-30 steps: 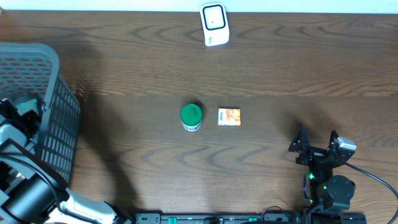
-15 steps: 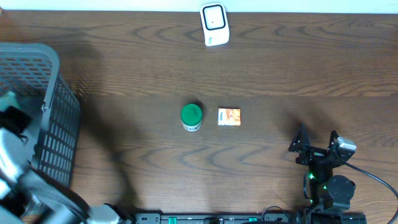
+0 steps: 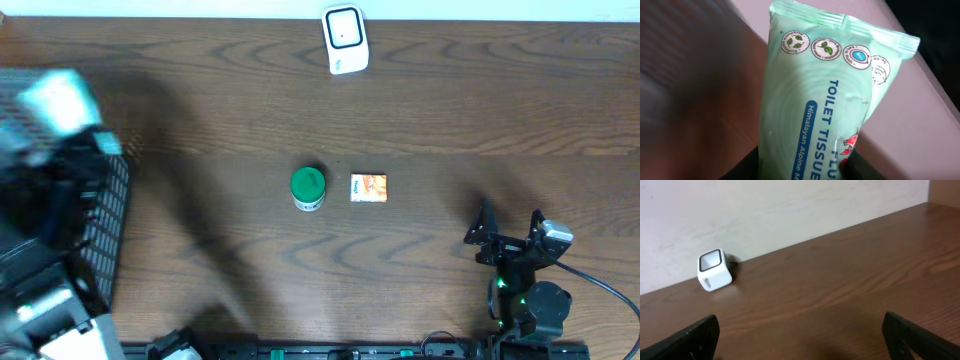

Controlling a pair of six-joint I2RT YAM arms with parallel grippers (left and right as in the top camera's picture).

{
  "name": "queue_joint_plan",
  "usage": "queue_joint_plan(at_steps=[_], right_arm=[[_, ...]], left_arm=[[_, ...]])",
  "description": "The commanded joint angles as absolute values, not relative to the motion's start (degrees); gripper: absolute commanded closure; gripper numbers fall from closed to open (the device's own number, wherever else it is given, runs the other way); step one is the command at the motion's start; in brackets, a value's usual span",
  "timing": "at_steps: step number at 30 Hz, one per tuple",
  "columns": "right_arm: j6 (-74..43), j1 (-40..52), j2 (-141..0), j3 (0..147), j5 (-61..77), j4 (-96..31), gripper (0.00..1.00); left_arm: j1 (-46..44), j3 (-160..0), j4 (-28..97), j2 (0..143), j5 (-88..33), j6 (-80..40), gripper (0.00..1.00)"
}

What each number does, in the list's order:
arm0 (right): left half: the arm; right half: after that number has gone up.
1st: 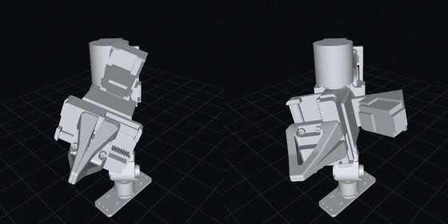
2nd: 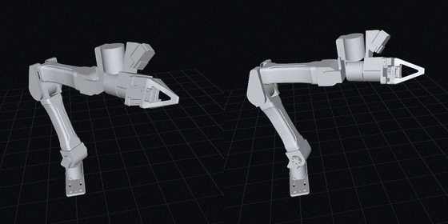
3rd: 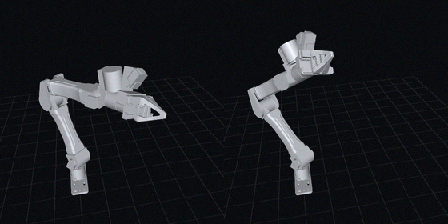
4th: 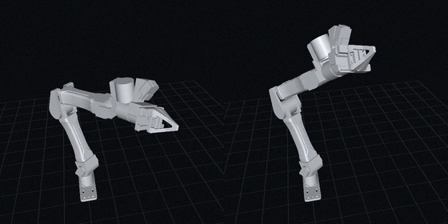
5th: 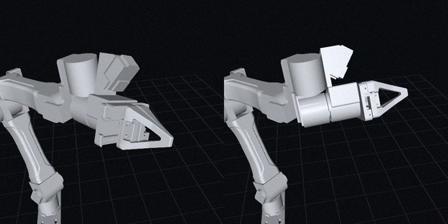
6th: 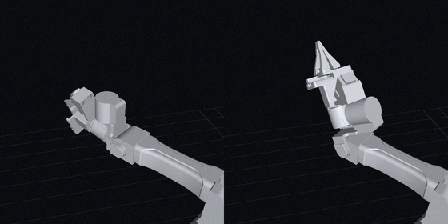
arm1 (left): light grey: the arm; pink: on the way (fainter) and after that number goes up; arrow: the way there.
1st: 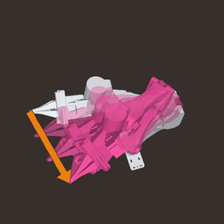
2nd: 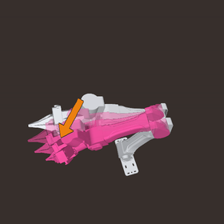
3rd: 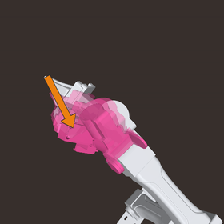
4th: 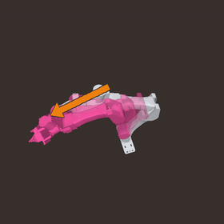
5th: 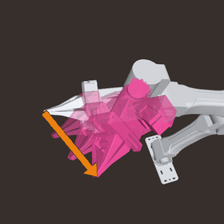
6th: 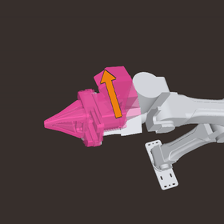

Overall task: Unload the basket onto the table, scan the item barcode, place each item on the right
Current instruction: 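Carry wipes pack out and place it right of orange box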

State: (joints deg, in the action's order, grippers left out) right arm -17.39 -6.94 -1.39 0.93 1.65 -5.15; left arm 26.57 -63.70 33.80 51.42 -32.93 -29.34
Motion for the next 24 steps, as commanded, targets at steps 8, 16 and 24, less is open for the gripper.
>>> queue_joint_plan(at_steps=[8,16,24], right_arm=[[-17.56,-6.66,-1.21,0.84,1.58,-5.37,0.01],[-17.56,-6.66,-1.21,0.84,1.56,-5.37,0.01],[-17.56,-6.66,-1.21,0.84,1.56,-5.37,0.01]], left_arm=[[-20.86,-63.92,34.89,64.16,-17.10,-26.44,0.61],[-43.13,-63.92,20.36,88.71,-10.90,-25.93,0.61],[-53.12,-63.92,7.75,105.01,-11.40,-25.96,0.61]])
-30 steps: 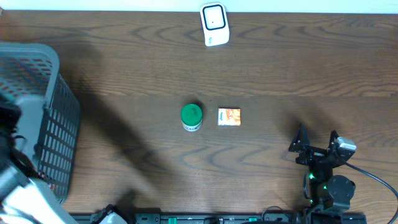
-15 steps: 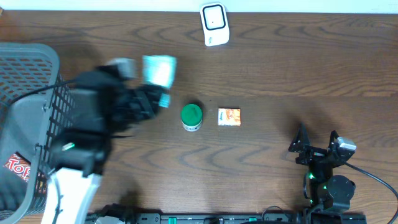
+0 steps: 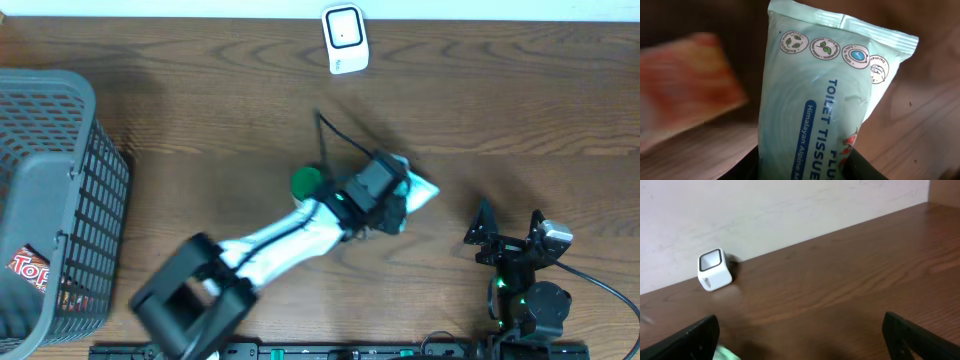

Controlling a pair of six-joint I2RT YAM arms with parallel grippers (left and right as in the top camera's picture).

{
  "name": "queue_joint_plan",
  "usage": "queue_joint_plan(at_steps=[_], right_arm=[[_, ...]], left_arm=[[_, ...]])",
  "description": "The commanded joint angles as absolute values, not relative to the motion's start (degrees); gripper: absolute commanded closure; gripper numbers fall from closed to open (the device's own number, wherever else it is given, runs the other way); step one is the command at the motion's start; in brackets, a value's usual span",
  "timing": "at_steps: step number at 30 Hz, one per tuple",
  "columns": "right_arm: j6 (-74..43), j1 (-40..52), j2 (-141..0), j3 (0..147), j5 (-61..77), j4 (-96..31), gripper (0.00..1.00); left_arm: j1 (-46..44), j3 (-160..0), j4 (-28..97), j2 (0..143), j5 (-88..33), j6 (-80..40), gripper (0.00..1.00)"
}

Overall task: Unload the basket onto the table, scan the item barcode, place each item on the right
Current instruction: 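Carry wipes pack out and place it right of orange box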

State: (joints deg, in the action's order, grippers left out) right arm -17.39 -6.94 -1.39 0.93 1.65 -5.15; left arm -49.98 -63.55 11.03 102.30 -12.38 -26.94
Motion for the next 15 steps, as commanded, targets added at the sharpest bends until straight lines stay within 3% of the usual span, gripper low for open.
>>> queue_joint_plan(at_steps=[1,4,5,13,14,15], right_arm=[[-17.56,-6.66,-1.21,0.84,1.56,-5.37,0.01],[-17.56,-6.66,-1.21,0.84,1.58,-5.37,0.01],[-17.56,-6.66,-1.21,0.84,1.56,-5.37,0.01],[-17.56,-6.66,-1.21,0.84,1.56,-5.37,0.01],[-17.56,-6.66,-1.21,0.84,1.56,-5.37,0.01],[-17.56,-6.66,-1.21,0.84,1.56,-5.37,0.01]], left_arm=[[-54.43,-63.92,5.93,106.54,-10.81,-25.96,0.56],[-54.94,-63.96,4.58,107.48,-9.32,-25.87,0.33],[-54.74,-64.23,4.62,107.02,-9.41,-24.62,0.10],[-51.64,-68.29,10.52,98.35,-9.63,-19.25,0.09],[-51.20,-68.29,11.57,98.00,-9.85,-19.70,0.19],[-50.98,-68.29,12.78,97.97,-9.87,-20.60,0.35]])
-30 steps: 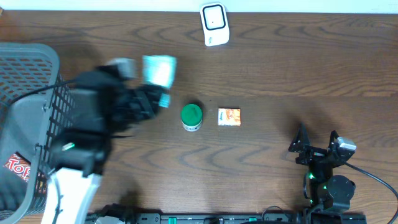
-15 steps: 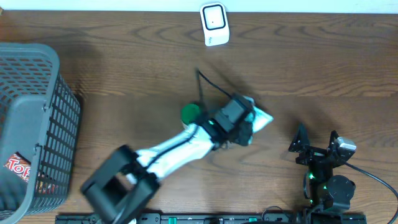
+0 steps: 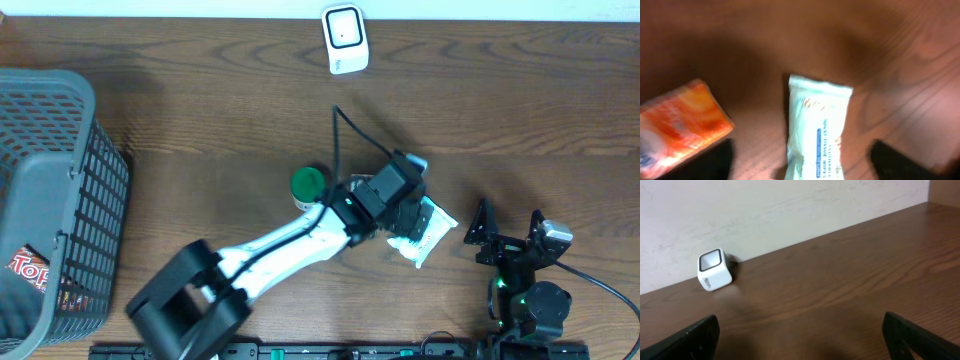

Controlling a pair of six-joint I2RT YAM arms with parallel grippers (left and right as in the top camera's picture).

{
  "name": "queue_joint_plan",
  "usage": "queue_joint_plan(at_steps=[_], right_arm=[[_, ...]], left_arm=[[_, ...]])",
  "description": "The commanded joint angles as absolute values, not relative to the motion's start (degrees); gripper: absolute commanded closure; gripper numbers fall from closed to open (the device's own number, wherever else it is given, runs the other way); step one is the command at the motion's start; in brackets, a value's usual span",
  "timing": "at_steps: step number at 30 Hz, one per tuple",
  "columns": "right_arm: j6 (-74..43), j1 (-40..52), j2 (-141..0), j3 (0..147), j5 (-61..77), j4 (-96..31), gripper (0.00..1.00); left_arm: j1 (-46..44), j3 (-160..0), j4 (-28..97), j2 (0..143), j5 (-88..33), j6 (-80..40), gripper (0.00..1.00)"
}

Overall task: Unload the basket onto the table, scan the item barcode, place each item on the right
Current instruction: 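Carry wipes pack out and place it right of orange box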

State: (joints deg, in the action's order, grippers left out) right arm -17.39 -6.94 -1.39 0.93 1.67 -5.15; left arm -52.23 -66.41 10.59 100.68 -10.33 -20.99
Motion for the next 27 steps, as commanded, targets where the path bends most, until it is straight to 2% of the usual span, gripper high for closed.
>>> queue_joint_plan(at_steps=[1,3,4,14,20,27], right_arm=[[-17.56,-6.66,-1.21,0.84,1.58,-5.37,0.01],[-17.56,-6.66,-1.21,0.84,1.56,-5.37,0.01],[-17.56,-6.66,-1.21,0.84,1.56,-5.37,0.01],[-17.56,-6.66,-1.21,0.84,1.56,-5.37,0.01],[-17.56,-6.66,-1.21,0.84,1.58,-5.37,0.01],[-17.56,-6.66,-1.21,0.84,1.56,-5.37,0.01]], left_arm=[[-50.89,-68.25,14.26,98.10,-10.17,-21.82,0.66],[-50.92,-68.20,15.70,98.41,-12.84,-22.41,0.90],[-50.92,-68.10,16.12,98.50,-15.00,-22.44,0.93],[-50.92,-66.96,16.23,98.52,-36.51,-25.65,0.93],[-50.89,-66.48,16.27,100.95,-38.68,-30.76,0.93],[-50.89,-66.41,11.77,111.20,-46.26,-32.38,0.93]])
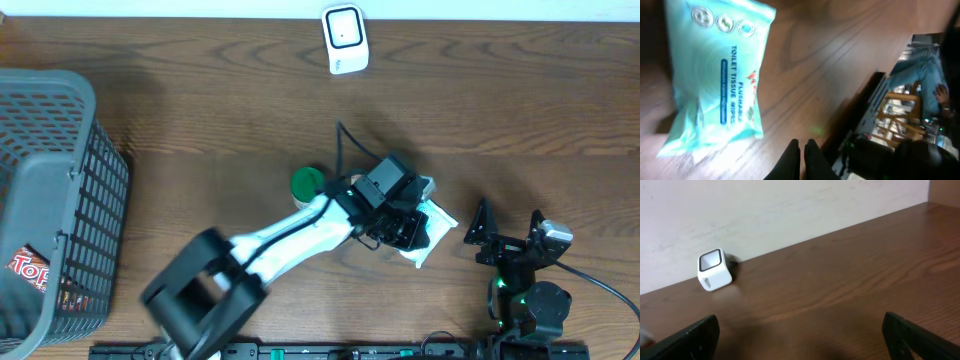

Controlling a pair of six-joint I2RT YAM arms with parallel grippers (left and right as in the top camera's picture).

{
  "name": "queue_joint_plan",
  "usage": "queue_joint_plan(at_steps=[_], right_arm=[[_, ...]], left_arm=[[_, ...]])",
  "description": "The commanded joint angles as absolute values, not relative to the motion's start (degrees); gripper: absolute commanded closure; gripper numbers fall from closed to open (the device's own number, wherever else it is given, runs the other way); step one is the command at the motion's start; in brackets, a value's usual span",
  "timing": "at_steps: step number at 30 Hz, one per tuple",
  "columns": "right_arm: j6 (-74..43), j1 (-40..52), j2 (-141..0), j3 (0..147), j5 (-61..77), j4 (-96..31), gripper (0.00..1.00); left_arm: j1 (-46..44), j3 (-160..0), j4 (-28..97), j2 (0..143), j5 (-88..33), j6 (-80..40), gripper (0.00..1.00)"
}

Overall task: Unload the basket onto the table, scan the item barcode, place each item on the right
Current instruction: 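Carry wipes pack out and place it right of orange box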

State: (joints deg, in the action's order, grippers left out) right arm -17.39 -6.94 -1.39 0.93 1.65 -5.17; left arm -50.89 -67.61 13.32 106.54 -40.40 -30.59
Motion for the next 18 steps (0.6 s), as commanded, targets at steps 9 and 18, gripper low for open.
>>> queue_joint_plan(at_steps=[9,18], right_arm=[[-17.56,-6.66,-1.21,0.84,1.56,-5.37,0.01],[-17.56,-6.66,-1.21,0.84,1.56,-5.37,0.01]], left_arm=[[-50.52,-66.43,9.43,117.23,-49.54,-35.48,0.93],[-47.59,-66.57,-1.19,116.20,-65.01,-42.02,0.93]])
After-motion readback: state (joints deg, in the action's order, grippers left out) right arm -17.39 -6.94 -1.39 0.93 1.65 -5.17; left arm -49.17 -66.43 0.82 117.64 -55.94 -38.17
